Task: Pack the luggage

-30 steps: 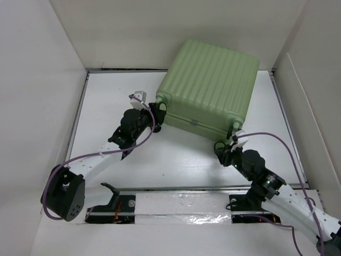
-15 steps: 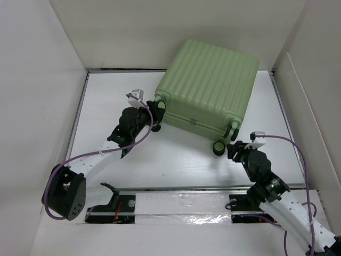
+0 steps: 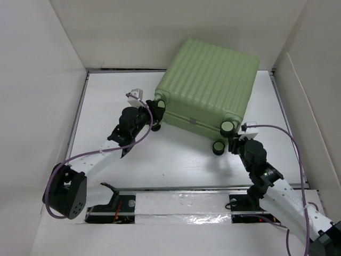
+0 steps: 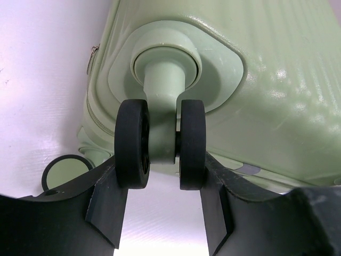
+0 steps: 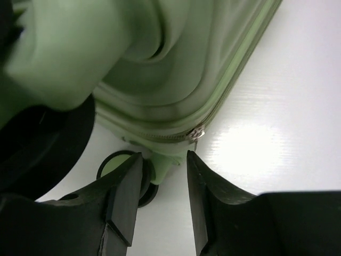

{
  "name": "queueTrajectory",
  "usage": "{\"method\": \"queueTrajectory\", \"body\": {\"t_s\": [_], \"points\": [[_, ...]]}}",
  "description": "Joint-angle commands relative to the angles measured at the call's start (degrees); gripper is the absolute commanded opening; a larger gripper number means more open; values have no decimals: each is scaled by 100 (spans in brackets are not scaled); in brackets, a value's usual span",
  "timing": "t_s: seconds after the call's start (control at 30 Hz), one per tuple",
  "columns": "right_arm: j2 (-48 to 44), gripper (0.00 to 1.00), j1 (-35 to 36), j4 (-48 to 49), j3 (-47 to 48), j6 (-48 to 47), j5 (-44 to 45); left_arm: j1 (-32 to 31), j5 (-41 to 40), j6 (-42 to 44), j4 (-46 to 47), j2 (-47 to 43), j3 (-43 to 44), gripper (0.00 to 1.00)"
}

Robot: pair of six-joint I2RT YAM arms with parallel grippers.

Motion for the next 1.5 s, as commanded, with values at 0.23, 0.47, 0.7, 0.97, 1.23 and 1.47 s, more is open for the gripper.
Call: {"method": "queueTrajectory", "body": {"t_s": [0.23,0.47,0.7,0.97,1.23,1.47], "points": [[670,45,-859,1674,185,-638,-827,213,-440,-17,1118,135,829,0],[294,41,-1071,1191,186,-437,-1163,213,-457,44,1180,117,803,0],[-324,58,-1624,1332,-369,-155,-1585,274,-440,36,1188,240,935,0],[634,39,-2380,2254,-307,-471,-2727,274,-326,-17,1276,284,918,0],[1434,40,-2521,3396,-342,-691,-4052,274,-352,-8,1259,328,926,0],[2366,44,-2715,4424,-386,-410,-5073,274,-326,-52,1399,311,821,0]]}}
